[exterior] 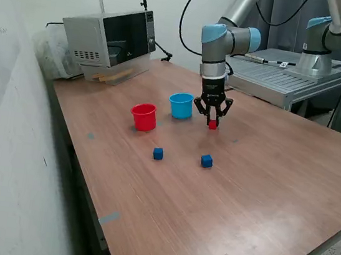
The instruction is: Place red objects in the red bin, and blue objects in the blue bin.
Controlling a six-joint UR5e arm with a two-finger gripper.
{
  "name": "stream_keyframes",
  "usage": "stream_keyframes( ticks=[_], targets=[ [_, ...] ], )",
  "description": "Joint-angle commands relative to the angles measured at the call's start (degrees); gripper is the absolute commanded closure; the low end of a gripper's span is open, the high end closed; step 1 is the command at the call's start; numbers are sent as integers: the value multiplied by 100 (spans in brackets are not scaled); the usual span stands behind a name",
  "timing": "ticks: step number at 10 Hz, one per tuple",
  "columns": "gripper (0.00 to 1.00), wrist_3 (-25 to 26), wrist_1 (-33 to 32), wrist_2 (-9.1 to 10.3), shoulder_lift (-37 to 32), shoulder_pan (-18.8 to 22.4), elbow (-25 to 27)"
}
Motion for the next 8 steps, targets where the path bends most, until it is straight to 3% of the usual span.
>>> stream_keyframes(
  ticks=[1,4,5,7,8],
  targets=[
    [100,5,6,-368,-232,6,-188],
    [100,136,67,-430,-856,-3,-487],
    [100,450,85,-430,-918,-11,-636],
    [100,690,416,-430,-1077,-125,-1354],
    [100,795,1071,-430,-1033,-221,-1880]
  ],
)
